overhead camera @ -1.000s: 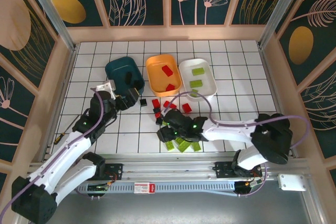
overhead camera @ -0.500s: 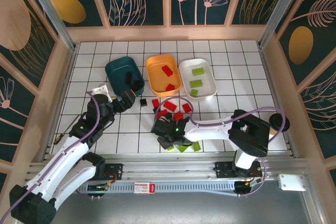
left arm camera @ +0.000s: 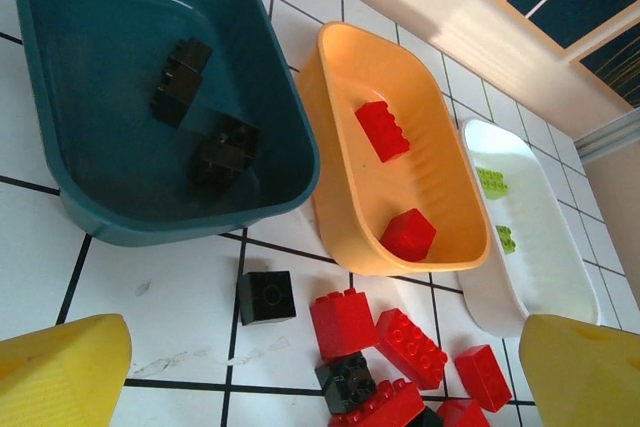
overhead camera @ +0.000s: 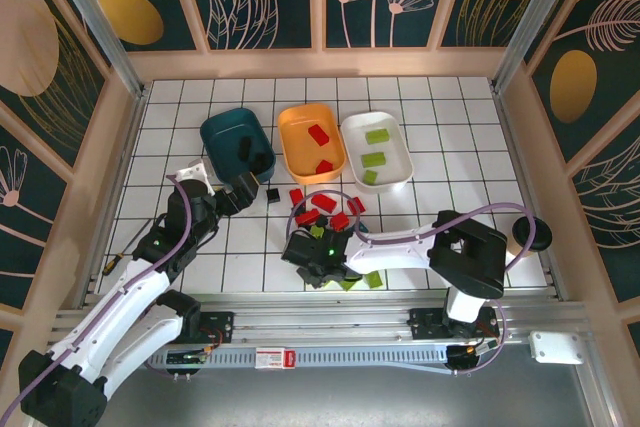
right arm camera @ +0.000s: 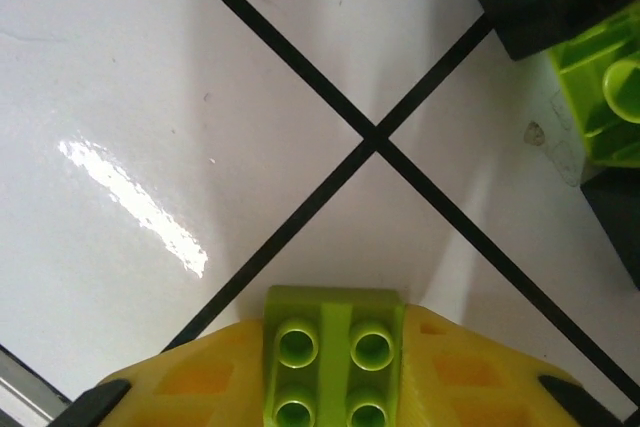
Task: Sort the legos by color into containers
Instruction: Pick up the lego from the bottom-center of the table, then place the lego in the container.
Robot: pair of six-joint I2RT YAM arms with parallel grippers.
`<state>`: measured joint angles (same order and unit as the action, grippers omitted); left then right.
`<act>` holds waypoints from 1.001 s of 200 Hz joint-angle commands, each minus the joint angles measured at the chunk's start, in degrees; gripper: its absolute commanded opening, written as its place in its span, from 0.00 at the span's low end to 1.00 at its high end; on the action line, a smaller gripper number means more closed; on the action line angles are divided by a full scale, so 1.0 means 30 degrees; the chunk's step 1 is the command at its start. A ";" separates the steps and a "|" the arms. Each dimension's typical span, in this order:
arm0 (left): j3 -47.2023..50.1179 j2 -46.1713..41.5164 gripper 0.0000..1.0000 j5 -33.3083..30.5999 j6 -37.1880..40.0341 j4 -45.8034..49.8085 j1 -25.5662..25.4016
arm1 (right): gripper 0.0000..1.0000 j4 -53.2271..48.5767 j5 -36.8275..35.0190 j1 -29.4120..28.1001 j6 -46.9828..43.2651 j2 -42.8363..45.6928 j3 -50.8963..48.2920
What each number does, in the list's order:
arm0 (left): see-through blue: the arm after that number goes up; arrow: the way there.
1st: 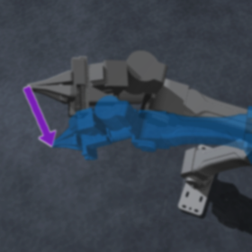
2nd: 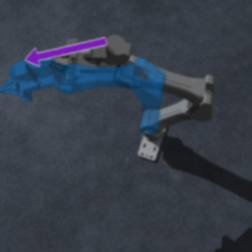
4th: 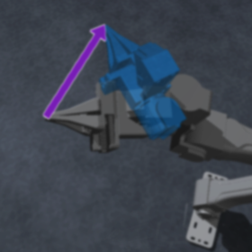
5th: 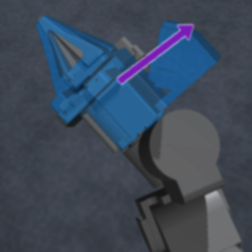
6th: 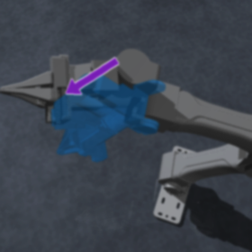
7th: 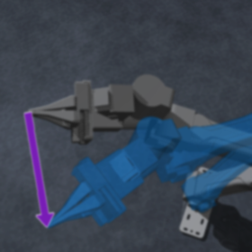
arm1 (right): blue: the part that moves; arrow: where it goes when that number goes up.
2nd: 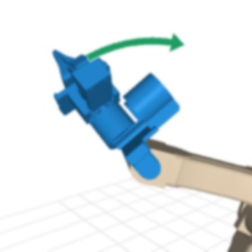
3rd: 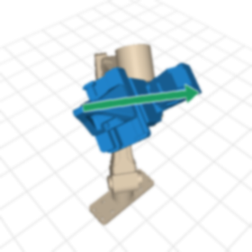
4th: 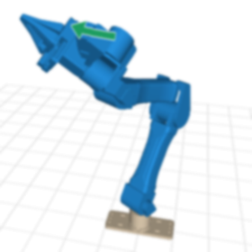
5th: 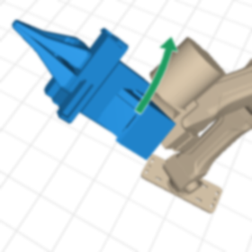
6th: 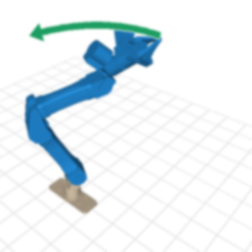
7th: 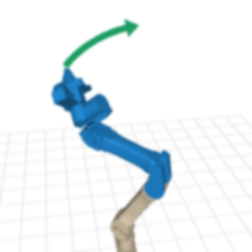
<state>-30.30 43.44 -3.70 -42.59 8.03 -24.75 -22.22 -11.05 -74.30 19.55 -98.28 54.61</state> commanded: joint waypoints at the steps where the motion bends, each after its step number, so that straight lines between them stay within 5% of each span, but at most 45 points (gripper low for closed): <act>1: -0.0218 -0.0065 0.99 -0.0100 0.0356 0.0369 0.0077 | 0.21 0.2560 -0.0909 0.0291 -0.0515 0.1272 -0.0272; 40: 0.0256 0.0319 0.98 0.1022 0.0322 -0.0304 0.0079 | 0.19 0.4986 -0.0497 0.2872 -0.1091 0.5271 -0.1074; 77: 0.1015 0.1007 0.98 0.2071 -0.0345 -0.1685 0.0048 | 0.19 0.7954 0.0774 0.9143 -0.0610 0.7128 -0.1802; 114: 0.1122 0.1587 0.98 0.2475 -0.0291 -0.2133 -0.0294 | 0.19 0.8793 0.1210 1.3844 -0.0119 0.4097 -0.0062; 152: 0.1255 0.2248 0.97 0.2258 -0.0348 -0.2340 -0.1516 | 0.21 0.8662 0.0898 1.6093 0.0333 -0.0035 0.1768; 168: 0.1112 0.2803 0.96 0.1767 -0.0237 -0.2268 -0.2383 | 0.32 0.8952 0.1225 1.6551 0.0375 -0.1012 0.2219; 185: 0.0880 0.3582 0.95 0.1236 -0.0145 -0.2264 -0.3475 | 0.58 0.8856 0.1602 1.6720 0.0441 -0.1611 0.2846; 200: 0.0614 0.4329 0.95 0.0531 -0.0063 -0.2223 -0.4551 | 0.64 0.8874 0.1760 1.6695 0.0457 -0.1405 0.3015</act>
<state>-27.35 53.69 1.17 -42.94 2.52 -34.48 2.79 -7.25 -23.97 20.03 -103.28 60.38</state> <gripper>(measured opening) 0.950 0.603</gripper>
